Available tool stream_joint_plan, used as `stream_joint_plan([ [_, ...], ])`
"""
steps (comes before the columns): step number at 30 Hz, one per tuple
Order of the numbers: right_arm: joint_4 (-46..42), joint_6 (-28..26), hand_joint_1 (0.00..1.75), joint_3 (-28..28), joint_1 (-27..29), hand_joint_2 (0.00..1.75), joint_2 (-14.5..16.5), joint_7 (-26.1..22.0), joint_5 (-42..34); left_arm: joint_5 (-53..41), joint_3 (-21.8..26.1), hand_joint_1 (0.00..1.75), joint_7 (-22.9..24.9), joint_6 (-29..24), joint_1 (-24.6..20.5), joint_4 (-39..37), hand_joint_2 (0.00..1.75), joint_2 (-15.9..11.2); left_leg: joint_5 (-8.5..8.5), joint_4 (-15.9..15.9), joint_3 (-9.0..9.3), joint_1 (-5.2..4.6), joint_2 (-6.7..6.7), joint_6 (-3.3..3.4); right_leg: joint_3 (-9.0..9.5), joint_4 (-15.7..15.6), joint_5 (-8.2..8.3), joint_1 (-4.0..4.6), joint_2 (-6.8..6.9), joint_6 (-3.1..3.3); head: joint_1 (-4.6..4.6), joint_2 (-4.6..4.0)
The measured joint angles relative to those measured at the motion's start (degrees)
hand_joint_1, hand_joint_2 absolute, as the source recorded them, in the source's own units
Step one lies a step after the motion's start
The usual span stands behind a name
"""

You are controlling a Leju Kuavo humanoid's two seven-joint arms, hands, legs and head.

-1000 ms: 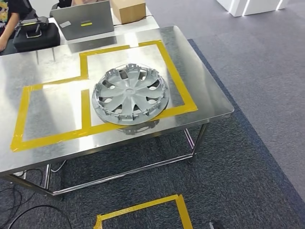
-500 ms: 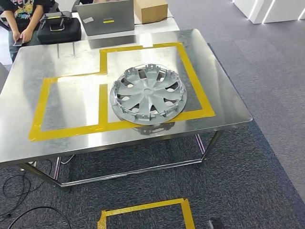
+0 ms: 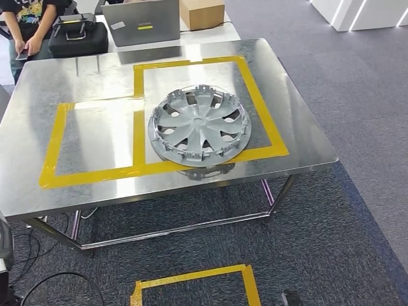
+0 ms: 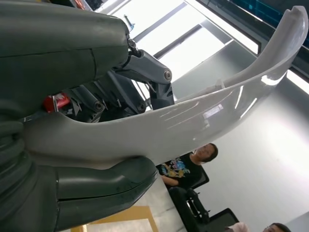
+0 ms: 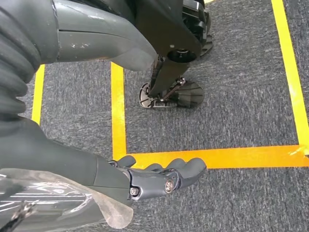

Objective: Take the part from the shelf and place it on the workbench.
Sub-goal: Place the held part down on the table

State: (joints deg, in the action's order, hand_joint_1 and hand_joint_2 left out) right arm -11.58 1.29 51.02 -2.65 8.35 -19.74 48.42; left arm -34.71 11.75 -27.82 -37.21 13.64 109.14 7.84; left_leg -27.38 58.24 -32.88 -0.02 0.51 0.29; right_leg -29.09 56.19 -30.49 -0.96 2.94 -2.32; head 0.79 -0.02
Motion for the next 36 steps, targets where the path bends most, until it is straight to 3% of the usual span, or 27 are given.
stream_joint_plan([
  [8, 0.00, 0.37, 0.00, 0.81, 0.00, 1.75, -0.38, 0.00, 0.19, -1.24, -1.95, 1.75, 2.15, -0.60, -1.62, -2.12, 1.75, -0.44, -0.04, -0.03, 0.14, 0.05, 0.00, 0.04, -0.07, 0.02, -0.12, 0.07, 0.00, -0.15, 0.02, 0.00],
  [14, 0.00, 0.59, 0.00, 1.02, -0.09, 1.75, -0.56, 0.03, 0.53, -1.57, -2.71, 1.75, 2.70, -0.75, -1.88, -3.15, 1.75, -0.85, 0.02, -0.64, 0.49, -0.10, -0.04, 1.40, 0.52, -0.34, -0.06, -0.17, -0.11, -1.00, -0.02, 0.00],
  [16, 0.00, 0.62, 0.00, 1.10, -0.23, 1.75, -0.73, 0.07, 0.76, -1.72, -2.81, 1.75, 2.90, -0.87, -2.25, -3.47, 1.75, -0.90, 0.50, -1.88, 1.18, 0.20, -0.08, 1.95, -1.13, 2.66, -1.79, -0.13, -1.38, -1.14, -0.23, 0.00],
  [18, 0.00, 0.66, 0.00, 1.20, -0.15, 1.75, -0.86, 0.18, 1.02, -1.92, -2.88, 1.75, 3.20, -0.92, -2.80, -4.11, 1.75, -0.91, 0.57, -2.20, 1.35, 0.30, -0.24, 2.22, -5.29, 10.00, -4.82, -0.17, -2.55, -1.18, -0.38, 0.00],
  [19, 0.00, 0.69, 0.00, 1.22, -0.06, 1.75, -0.90, 0.24, 1.13, -2.02, -2.90, 1.75, 3.32, -0.91, -2.97, -4.50, 1.75, -0.91, 0.50, -2.16, 1.35, 0.29, -0.39, 2.26, -7.50, 13.56, -5.78, -0.19, -2.73, -1.25, -0.40, 0.00],
  [20, 0.00, 0.72, 0.00, 1.23, 0.06, 1.75, -0.91, 0.28, 1.19, -2.07, -2.90, 1.75, 3.43, -0.91, -3.04, -4.87, 1.75, -0.91, 0.38, -2.09, 1.40, 0.29, -0.57, 2.20, -8.99, 15.49, -5.67, -0.23, -2.79, -1.34, -0.39, 0.00],
  [21, 0.00, 0.75, 0.00, 1.24, 0.15, 1.75, -0.96, 0.30, 1.24, -2.10, -2.91, 1.75, 3.46, -0.91, -3.06, -5.18, 1.75, -0.91, 0.22, -1.98, 1.48, 0.34, -0.77, 2.04, -9.43, 15.24, -4.45, -0.29, -2.81, -1.42, -0.39, 0.00],
  [22, 0.00, 0.76, 0.00, 1.24, 0.21, 1.75, -1.03, 0.31, 1.26, -2.14, -2.92, 1.75, 3.47, -0.91, -3.06, -5.44, 1.75, -0.91, -0.01, -1.79, 1.61, 0.45, -0.97, 1.80, -8.67, 12.73, -2.29, -0.39, -2.81, -1.49, -0.40, 0.00],
  [23, 0.00, 0.76, 0.00, 1.25, 0.23, 1.75, -1.11, 0.31, 1.26, -2.15, -2.92, 1.75, 3.48, -0.91, -3.07, -5.67, 1.75, -0.91, -0.32, -1.50, 1.73, 0.56, -1.13, 1.46, -7.19, 8.95, -0.01, -0.53, -2.83, -1.57, -0.41, 0.00],
  [25, 0.00, 0.77, 0.00, 1.25, 0.14, 1.75, -1.23, 0.31, 1.28, -2.18, -2.91, 1.75, 3.48, -0.92, -3.13, -5.97, 1.75, -0.92, -1.01, -0.69, 1.66, 0.46, -1.39, 0.63, -4.42, 3.09, 2.08, -0.60, -3.12, -1.30, -0.49, 0.00],
  [30, 0.00, 0.74, 0.00, 1.28, 0.16, 1.75, -1.25, 0.29, 1.42, -2.34, -3.01, 1.75, 3.48, -1.03, -3.24, -6.32, 1.75, -0.85, -2.20, 0.87, 1.11, 0.48, -1.42, -0.53, -3.40, 2.13, 1.50, -0.58, -3.29, 0.71, -0.35, 0.00],
  [32, 0.00, 0.68, 0.00, 1.30, 0.13, 1.75, -1.25, 0.27, 1.48, -2.34, -3.04, 1.75, 3.48, -1.08, -3.27, -6.41, 1.75, -0.87, -4.71, 5.76, -1.08, 0.58, -1.17, -1.02, -3.05, 2.07, 1.29, -0.66, -3.15, 1.29, -0.15, 0.00],
  [34, 0.00, 0.65, 0.00, 1.31, 0.13, 1.75, -1.25, 0.27, 1.51, -2.34, -3.05, 1.75, 3.48, -1.11, -3.25, -6.60, 1.75, -0.87, -7.58, 13.43, -5.09, 0.62, -1.11, -1.28, -2.73, 2.07, 0.97, -0.57, -2.96, 1.65, -0.08, 0.00],
  [35, 0.00, 0.65, 0.00, 1.31, 0.16, 1.75, -1.25, 0.27, 1.52, -2.34, -3.05, 1.75, 3.48, -1.12, -3.22, -6.74, 1.75, -0.87, -7.94, 15.93, -6.60, 0.62, -1.11, -1.28, -2.54, 2.07, 0.80, -0.52, -2.87, 1.72, -0.07, 0.00],
  [36, 0.00, 0.65, 0.00, 1.31, 0.20, 1.75, -1.25, 0.28, 1.54, -2.34, -3.05, 1.75, 3.48, -1.12, -3.20, -6.85, 1.75, -0.86, -7.18, 16.37, -7.17, 0.62, -1.10, -1.19, -2.31, 2.07, 0.63, -0.47, -2.83, 1.73, -0.08, 0.00],
])
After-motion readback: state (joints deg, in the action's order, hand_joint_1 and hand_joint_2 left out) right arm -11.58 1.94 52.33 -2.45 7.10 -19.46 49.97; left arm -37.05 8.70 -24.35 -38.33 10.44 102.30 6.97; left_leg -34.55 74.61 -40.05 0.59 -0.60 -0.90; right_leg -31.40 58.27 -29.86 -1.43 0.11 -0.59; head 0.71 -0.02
